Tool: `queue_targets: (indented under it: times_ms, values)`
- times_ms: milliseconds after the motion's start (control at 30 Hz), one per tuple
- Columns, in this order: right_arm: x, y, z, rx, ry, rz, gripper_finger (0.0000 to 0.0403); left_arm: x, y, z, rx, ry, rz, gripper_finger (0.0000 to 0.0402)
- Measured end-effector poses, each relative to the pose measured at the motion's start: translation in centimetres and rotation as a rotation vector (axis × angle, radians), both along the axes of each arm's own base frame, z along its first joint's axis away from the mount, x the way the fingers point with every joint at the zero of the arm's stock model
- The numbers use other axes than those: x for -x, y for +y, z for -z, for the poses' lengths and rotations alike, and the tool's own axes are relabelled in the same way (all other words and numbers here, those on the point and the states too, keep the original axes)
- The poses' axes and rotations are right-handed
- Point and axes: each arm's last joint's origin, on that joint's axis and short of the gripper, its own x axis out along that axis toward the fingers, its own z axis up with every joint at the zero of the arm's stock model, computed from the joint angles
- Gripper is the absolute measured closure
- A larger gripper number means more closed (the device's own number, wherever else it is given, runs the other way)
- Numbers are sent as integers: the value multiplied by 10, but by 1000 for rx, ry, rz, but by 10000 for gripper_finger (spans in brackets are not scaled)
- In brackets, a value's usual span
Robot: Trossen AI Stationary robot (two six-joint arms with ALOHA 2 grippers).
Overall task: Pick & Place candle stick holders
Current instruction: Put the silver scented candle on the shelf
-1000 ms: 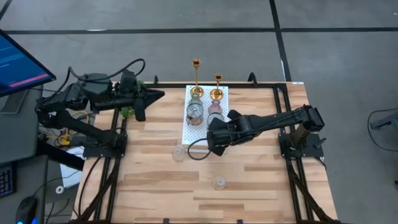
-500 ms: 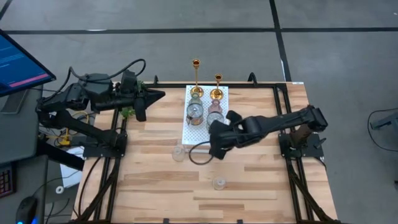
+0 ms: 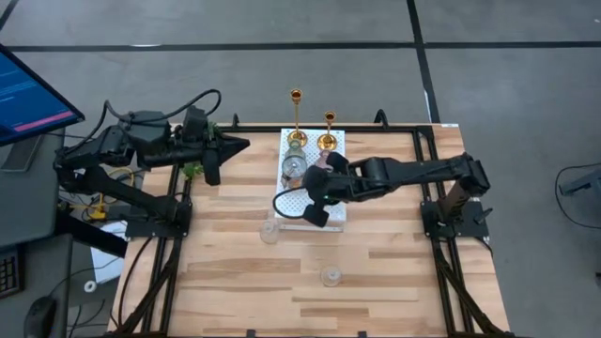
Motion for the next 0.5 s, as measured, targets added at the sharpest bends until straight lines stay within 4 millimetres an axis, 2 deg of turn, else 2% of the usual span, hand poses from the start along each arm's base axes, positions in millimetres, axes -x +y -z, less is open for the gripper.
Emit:
queue_targets:
  times_ms: [233, 500]
  values:
    - [1, -1, 2, -19, 24, -10, 403, 0, 0, 0, 0, 0, 1, 396]
    - [-8, -11, 17, -10, 101, -6, 403, 0, 0, 0, -12, 3, 0, 393]
